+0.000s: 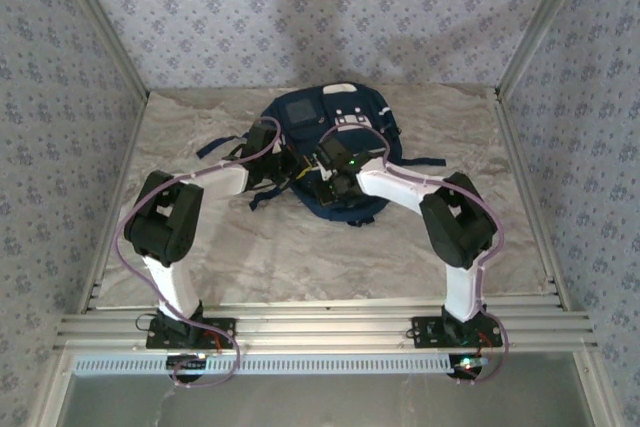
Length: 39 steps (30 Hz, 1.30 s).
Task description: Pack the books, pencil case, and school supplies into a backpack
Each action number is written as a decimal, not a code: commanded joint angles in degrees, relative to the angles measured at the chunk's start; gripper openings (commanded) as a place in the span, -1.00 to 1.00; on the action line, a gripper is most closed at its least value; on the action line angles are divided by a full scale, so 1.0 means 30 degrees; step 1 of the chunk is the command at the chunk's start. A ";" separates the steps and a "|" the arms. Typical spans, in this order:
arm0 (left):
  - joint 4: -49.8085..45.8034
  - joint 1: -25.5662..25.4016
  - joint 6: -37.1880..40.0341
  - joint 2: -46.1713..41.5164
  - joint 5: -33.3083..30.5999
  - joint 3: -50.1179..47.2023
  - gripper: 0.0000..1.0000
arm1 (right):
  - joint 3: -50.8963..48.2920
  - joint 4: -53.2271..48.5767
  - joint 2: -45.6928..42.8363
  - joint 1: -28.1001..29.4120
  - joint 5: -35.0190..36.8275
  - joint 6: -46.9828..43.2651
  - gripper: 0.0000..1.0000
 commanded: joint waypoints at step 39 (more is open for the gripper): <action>-0.3657 0.2574 0.3419 -0.2169 0.1254 0.1206 -1.00 | 0.0546 -0.4684 -0.1860 -0.7947 -0.0070 -0.6104 -1.00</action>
